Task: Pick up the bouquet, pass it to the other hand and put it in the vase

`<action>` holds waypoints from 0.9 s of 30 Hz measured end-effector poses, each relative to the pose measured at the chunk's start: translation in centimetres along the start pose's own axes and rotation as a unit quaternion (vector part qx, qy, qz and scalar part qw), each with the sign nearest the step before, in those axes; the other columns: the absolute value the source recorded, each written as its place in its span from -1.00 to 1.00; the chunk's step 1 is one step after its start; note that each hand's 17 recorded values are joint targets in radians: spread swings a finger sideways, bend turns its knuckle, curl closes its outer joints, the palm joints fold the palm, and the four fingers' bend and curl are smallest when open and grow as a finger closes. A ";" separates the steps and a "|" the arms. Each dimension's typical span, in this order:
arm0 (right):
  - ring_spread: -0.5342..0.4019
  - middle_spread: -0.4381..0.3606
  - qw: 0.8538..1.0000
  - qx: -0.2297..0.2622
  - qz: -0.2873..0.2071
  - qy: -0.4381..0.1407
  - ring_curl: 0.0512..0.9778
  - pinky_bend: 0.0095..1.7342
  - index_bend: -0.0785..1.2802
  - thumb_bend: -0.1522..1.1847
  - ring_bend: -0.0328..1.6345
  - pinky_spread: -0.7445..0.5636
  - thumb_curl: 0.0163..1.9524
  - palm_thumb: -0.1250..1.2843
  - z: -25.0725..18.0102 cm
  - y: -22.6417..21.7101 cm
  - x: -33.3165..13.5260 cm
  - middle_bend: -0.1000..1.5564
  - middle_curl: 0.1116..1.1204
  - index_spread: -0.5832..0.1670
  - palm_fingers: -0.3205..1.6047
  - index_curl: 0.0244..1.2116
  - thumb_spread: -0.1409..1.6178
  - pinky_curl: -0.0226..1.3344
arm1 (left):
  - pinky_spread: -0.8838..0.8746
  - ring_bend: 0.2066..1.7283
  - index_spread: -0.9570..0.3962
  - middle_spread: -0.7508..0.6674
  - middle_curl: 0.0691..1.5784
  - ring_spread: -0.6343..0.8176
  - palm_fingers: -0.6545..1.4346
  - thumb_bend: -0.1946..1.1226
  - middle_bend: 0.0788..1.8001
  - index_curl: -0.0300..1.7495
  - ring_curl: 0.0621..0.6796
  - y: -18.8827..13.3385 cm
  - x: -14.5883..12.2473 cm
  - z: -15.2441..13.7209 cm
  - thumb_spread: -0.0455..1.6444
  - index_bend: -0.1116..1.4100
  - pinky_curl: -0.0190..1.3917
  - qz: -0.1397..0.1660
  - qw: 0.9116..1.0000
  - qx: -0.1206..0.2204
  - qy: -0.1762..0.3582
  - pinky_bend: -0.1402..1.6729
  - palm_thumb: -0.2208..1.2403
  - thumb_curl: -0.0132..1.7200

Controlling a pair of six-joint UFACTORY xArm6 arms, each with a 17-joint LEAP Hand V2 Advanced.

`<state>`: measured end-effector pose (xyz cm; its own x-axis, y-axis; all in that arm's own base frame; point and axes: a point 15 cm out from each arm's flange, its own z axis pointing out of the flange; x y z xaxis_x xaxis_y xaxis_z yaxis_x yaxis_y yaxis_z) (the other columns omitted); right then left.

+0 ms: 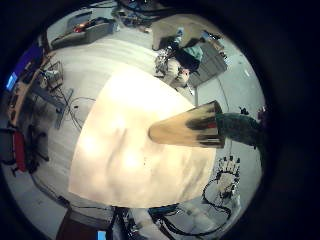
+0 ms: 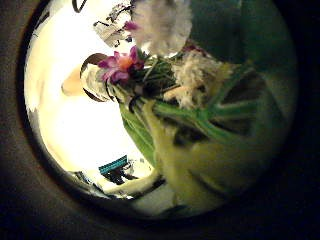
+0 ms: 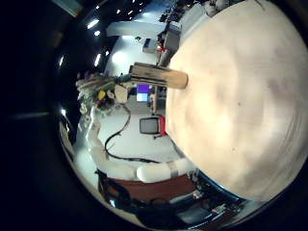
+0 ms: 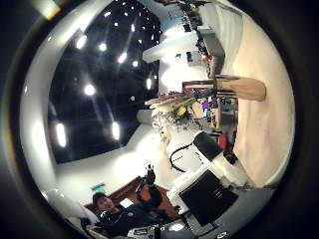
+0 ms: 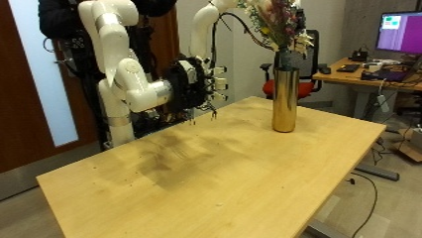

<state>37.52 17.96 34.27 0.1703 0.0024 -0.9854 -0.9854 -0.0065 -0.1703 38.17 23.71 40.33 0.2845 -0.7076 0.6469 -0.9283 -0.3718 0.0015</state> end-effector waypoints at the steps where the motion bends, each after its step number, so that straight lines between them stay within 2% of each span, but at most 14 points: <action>1: 0.48 0.43 1.000 -0.002 0.000 0.000 -0.57 -0.79 -0.47 -0.80 -0.72 0.49 -0.41 0.60 0.2 0.1 0.0 -0.68 -0.75 -0.02 -0.48 -0.37 0.27 -0.51 | 0.76 -0.68 0.62 0.91 -0.85 0.82 -0.49 -0.76 -0.91 -0.74 -0.56 0.1 0.0 0.5 0.03 -0.67 -0.58 -0.003 1.000 -0.009 -0.006 -0.51 -0.30 -0.61; 3: 0.48 0.43 1.000 -0.009 0.000 0.000 -0.56 -0.79 -0.47 -0.80 -0.72 0.49 -0.41 0.60 0.7 0.3 0.0 -0.68 -0.75 -0.02 -0.48 -0.36 0.27 -0.51 | 0.76 -0.68 0.62 0.91 -0.86 0.82 -0.49 -0.76 -0.91 -0.74 -0.56 -0.3 0.3 1.1 0.03 -0.68 -0.58 -0.005 1.000 -0.016 -0.018 -0.52 -0.30 -0.61; 8: 0.48 0.43 1.000 -0.007 0.000 0.001 -0.56 -0.79 -0.47 -0.80 -0.72 0.49 -0.41 0.60 0.6 0.2 0.0 -0.68 -0.75 -0.02 -0.48 -0.36 0.27 -0.52 | 0.75 -0.69 0.62 0.91 -0.87 0.83 -0.48 -0.76 -0.90 -0.74 -0.55 -1.6 0.4 1.8 0.03 -0.67 -0.57 -0.013 0.999 -0.009 -0.045 -0.54 -0.30 -0.61; 14: 0.48 0.43 1.000 -0.009 -0.004 0.000 -0.57 -0.79 -0.46 -0.80 -0.73 0.48 -0.40 0.61 0.6 0.3 -0.4 -0.67 -0.74 -0.03 -0.48 -0.36 0.26 -0.52 | 0.74 -0.70 0.64 0.91 -0.87 0.83 -0.47 -0.76 -0.90 -0.74 -0.54 -1.6 -1.0 1.6 0.03 -0.67 -0.55 -0.016 0.998 -0.007 -0.063 -0.55 -0.28 -0.61; 22: 0.48 0.43 1.000 -0.006 -0.004 0.000 -0.58 -0.79 -0.46 -0.80 -0.73 0.48 -0.40 0.62 0.5 0.2 -0.3 -0.68 -0.74 -0.03 -0.47 -0.36 0.26 -0.52 | 0.74 -0.70 0.64 0.91 -0.87 0.84 -0.48 -0.76 -0.90 -0.74 -0.53 -0.5 -2.1 -0.2 0.04 -0.67 -0.54 -0.023 0.997 0.003 -0.069 -0.55 -0.27 -0.61; 27: 0.48 0.43 1.000 -0.008 -0.001 -0.002 -0.59 -0.79 -0.46 -0.80 -0.72 0.48 -0.39 0.62 0.6 0.3 -0.1 -0.68 -0.74 -0.03 -0.47 -0.36 0.26 -0.52 | 0.74 -0.70 0.66 0.91 -0.87 0.84 -0.48 -0.76 -0.90 -0.74 -0.52 2.3 -2.0 1.3 0.04 -0.68 -0.54 -0.033 0.997 -0.030 -0.062 -0.55 -0.27 -0.62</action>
<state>37.23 18.60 34.30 0.1721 0.0057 -0.9851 -0.9848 -0.0222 -0.1722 35.74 23.48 38.02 0.3700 -0.7528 0.5445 -0.9178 -0.3869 0.0888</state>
